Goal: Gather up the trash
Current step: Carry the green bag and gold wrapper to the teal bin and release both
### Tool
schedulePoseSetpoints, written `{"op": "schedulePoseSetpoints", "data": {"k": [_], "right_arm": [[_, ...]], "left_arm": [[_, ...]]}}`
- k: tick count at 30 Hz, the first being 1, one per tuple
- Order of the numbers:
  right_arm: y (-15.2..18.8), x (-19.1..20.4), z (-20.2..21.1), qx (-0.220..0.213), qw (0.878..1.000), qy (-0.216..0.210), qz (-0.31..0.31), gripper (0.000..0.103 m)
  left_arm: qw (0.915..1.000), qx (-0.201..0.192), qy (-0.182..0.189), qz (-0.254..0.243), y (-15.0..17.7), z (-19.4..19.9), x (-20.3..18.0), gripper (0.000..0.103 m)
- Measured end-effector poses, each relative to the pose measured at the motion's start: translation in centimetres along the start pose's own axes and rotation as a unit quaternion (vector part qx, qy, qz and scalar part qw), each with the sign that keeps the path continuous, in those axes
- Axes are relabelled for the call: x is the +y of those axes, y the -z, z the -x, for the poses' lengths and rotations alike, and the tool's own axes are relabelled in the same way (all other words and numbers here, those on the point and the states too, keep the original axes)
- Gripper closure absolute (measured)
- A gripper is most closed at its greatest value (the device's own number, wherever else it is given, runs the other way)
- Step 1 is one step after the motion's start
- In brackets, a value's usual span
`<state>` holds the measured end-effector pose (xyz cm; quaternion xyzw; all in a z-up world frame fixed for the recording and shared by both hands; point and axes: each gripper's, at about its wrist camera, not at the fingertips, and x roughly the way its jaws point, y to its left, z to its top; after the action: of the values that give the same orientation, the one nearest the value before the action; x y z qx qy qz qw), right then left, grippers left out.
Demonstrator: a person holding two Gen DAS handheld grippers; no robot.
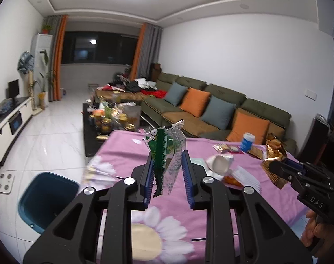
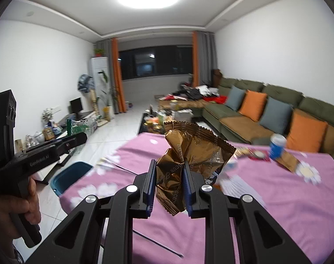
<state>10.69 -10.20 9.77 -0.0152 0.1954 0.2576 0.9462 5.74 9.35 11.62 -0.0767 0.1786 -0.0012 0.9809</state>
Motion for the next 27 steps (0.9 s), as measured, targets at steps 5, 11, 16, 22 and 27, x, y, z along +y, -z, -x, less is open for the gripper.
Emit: {"op": "schedulePoseSetpoints", "data": {"k": [5,11,16,22,27], "right_arm": [[-1.7,3.4,-2.1,-0.009,0.998,-0.049,0.026,0.083],[-2.9,7.7,-5.0,0.0,0.994,-0.099,0.052,0.083],[-3.8,11.0,-7.6,0.012,0.988,-0.14,0.064,0.083],[-4.5,14.5,-10.3,0.027,0.981,-0.174,0.079,0.083],[-4.7,17.3,-13.1,0.051,0.975,-0.197,0.092,0.083]], "left_arm": [[0.9991,-0.019,-0.036,0.012,-0.4,3.0,2.6,0.079],[0.9955,-0.026,-0.087,0.029,-0.2,5.9,6.3,0.079],[0.9909,-0.025,-0.124,0.046,0.3,7.8,9.4,0.079],[0.9851,-0.024,-0.159,0.06,0.7,10.0,12.4,0.079],[0.9801,-0.01,-0.183,0.076,1.4,10.8,14.8,0.079]]}}
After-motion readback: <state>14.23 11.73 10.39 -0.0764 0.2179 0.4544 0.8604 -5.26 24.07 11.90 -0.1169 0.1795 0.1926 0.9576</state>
